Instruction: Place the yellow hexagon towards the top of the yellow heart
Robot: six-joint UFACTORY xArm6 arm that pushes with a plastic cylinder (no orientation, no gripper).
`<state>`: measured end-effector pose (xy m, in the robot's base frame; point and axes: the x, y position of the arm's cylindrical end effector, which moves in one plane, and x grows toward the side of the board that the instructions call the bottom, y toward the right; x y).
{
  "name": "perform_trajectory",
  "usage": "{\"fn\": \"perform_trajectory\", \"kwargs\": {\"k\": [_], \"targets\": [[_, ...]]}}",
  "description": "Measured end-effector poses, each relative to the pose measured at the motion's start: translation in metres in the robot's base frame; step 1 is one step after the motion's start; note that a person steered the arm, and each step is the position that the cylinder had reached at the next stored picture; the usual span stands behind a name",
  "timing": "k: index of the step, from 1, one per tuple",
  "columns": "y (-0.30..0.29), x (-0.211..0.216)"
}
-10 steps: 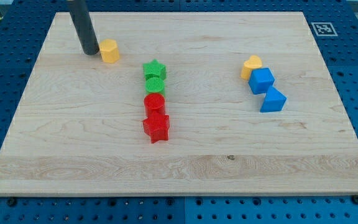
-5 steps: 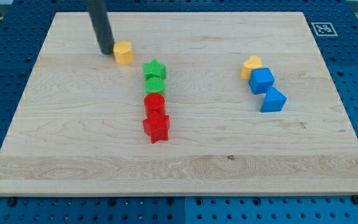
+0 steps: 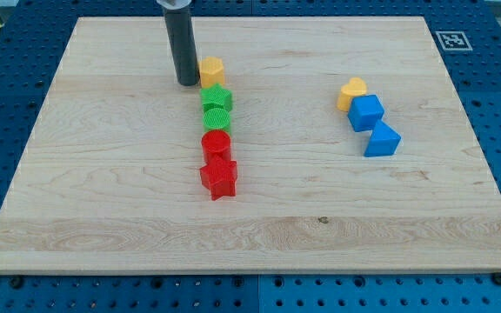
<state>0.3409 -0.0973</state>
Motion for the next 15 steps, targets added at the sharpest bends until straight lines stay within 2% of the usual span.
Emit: {"fn": "perform_trajectory", "kwargs": {"k": [8, 15], "targets": [[0.029, -0.006], [0.104, -0.012]]}}
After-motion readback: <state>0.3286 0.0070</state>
